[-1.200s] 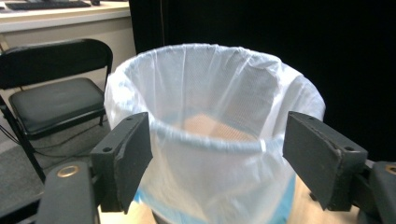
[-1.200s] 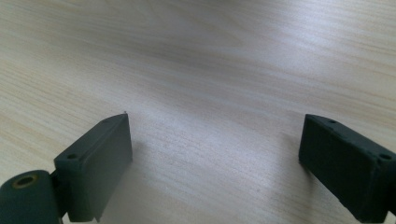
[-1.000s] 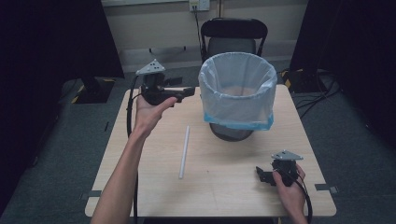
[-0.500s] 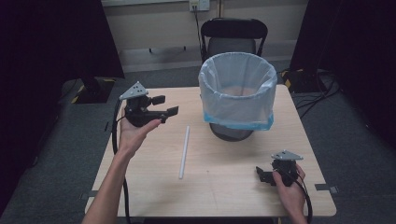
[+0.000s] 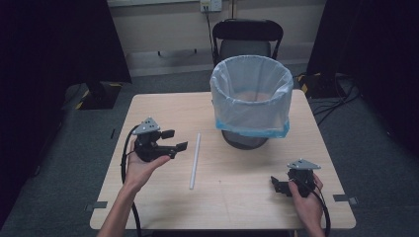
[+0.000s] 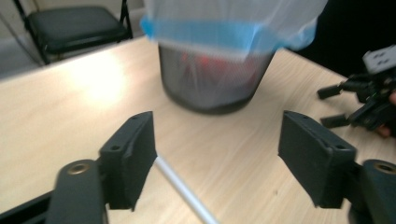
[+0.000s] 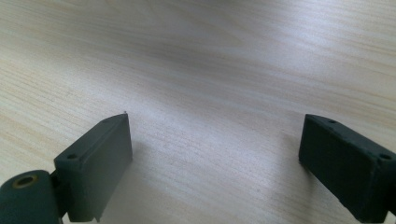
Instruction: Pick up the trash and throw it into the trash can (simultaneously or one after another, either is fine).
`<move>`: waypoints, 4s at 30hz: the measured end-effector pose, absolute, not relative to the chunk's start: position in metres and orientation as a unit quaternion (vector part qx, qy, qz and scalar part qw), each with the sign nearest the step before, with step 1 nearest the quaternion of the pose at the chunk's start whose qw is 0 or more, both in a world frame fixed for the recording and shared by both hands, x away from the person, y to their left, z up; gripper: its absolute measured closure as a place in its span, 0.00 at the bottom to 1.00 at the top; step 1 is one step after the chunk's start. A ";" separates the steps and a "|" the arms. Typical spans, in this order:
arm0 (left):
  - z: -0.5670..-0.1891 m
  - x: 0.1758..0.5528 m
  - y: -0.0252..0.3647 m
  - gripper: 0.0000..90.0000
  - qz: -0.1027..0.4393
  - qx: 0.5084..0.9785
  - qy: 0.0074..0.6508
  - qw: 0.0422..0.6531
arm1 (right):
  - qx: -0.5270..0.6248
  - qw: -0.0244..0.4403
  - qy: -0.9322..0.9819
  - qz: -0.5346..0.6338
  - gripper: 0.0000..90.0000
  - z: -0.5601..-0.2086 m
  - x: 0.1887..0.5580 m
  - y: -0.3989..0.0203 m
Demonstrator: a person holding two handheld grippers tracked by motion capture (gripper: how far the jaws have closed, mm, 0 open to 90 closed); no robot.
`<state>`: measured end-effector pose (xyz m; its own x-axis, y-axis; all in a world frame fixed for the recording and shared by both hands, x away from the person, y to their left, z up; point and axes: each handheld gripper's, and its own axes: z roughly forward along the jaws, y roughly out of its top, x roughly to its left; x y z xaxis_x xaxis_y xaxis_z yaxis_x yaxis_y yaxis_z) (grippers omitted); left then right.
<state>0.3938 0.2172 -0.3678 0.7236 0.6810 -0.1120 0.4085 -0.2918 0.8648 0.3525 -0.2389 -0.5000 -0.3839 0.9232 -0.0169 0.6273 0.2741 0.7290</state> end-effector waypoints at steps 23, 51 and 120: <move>-0.470 0.378 0.188 0.33 0.083 0.846 0.367 0.378 | 0.506 0.227 0.765 0.326 0.10 -0.500 0.352 -0.239; -0.484 0.386 0.212 0.79 0.115 0.852 0.382 0.339 | 0.506 0.227 0.765 0.326 0.10 -0.500 0.352 -0.239; -0.387 0.408 0.242 0.90 0.182 0.724 0.411 0.523 | 0.507 0.227 0.765 0.326 0.10 -0.500 0.352 -0.239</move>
<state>0.4078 0.2419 -0.3872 0.5959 0.7856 -0.1665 0.4048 -0.1148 0.9072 0.3525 -0.2389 -0.5000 -0.3837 0.9233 -0.0170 0.6273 0.2741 0.7290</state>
